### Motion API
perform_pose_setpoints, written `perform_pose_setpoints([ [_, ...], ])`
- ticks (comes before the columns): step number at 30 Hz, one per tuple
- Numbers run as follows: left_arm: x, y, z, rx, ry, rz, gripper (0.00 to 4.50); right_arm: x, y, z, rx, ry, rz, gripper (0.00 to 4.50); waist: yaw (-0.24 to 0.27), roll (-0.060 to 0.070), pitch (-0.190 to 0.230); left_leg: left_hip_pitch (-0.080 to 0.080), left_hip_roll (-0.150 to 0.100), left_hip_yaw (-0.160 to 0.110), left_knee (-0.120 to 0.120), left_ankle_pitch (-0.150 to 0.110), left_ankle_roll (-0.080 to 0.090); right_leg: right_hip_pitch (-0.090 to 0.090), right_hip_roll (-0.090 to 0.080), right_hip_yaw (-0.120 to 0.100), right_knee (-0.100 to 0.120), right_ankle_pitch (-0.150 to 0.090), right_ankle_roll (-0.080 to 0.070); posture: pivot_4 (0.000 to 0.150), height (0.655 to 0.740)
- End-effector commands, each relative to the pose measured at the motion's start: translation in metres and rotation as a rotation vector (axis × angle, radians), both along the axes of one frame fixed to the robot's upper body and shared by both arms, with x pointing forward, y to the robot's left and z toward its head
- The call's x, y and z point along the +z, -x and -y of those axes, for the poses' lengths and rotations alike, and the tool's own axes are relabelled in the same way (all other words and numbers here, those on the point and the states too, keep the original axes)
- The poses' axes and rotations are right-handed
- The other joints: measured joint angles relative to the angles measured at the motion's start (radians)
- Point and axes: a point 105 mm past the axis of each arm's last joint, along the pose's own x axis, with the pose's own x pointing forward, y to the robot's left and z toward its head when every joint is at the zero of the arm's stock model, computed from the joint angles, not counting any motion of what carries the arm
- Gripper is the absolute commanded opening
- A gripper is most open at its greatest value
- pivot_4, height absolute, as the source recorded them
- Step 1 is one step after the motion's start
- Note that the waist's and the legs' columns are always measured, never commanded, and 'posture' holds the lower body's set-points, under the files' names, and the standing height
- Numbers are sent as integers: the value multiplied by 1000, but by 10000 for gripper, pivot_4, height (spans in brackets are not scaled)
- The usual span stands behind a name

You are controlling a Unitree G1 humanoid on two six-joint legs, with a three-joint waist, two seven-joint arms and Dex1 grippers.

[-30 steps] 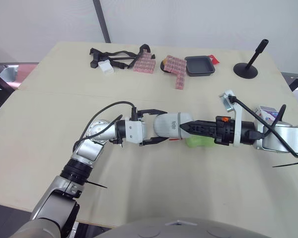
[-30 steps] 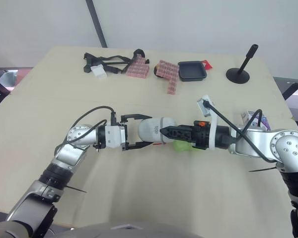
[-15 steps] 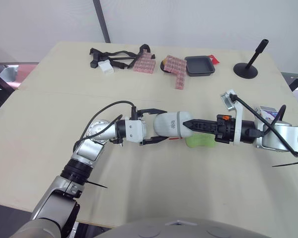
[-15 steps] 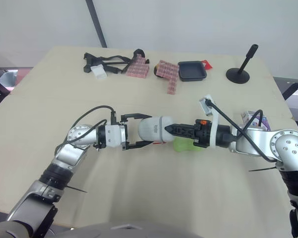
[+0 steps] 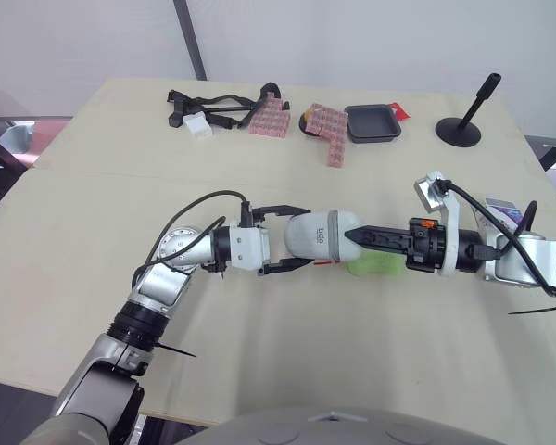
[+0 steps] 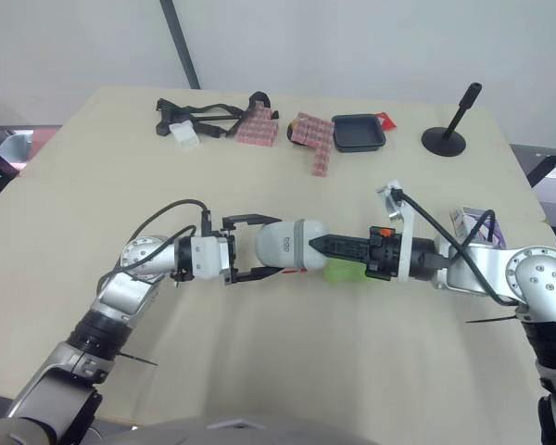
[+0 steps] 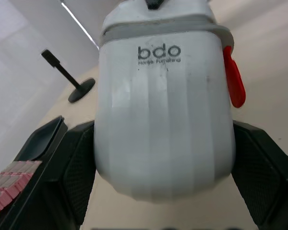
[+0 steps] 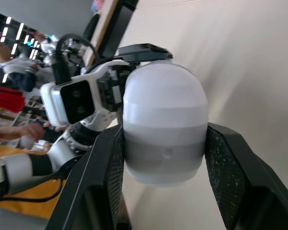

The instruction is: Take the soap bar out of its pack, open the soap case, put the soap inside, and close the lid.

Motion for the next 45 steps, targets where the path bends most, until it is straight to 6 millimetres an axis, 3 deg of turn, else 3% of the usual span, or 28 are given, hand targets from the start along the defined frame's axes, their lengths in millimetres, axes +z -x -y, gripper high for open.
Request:
perform_pose_setpoints([
  [1,3,6,1,-15,-1,3,34569,19,16,-6,114,-73,50,19753,0,0,0,0,0,0,0,0,0,0,0,0,0,0,0,1500,7400],
  [15,-3,5,-5,-1,-31,-24,34569,15,12,16,53,9,11,19753,2,0,0,0,0,0,0,0,0,0,0,0,0,0,0,1500,7400],
  [23,-4,3,-5,3,-39,-31,34569,14,10,50,-57,137,-16,19753,5,0,0,0,0,0,0,0,0,0,0,1,-1,0,0,1500,7400],
  [25,-5,2,-6,5,-41,-33,34569,15,11,58,-75,196,-6,19753,4,0,0,0,0,0,0,0,0,0,0,1,-1,0,0,1500,7400],
  [30,-8,2,-7,5,-47,-39,34569,3,3,98,-160,564,69,19753,6,0,0,0,0,0,1,0,0,0,1,1,-1,0,0,1500,7400],
  [35,-9,1,-7,5,-49,-42,34569,-1,3,108,-67,853,202,19753,2,0,0,0,1,0,1,0,0,0,1,1,0,0,0,1500,7400],
  [40,-9,1,-5,3,-49,-43,34569,-12,-1,120,-16,1015,250,19753,0,0,0,0,3,0,1,0,0,0,0,1,0,0,0,1500,7400],
  [45,-9,2,-5,6,-43,-44,34569,-21,-3,124,-51,973,173,19753,0,0,0,0,3,0,2,0,0,0,0,1,1,0,0,1500,7400],
])
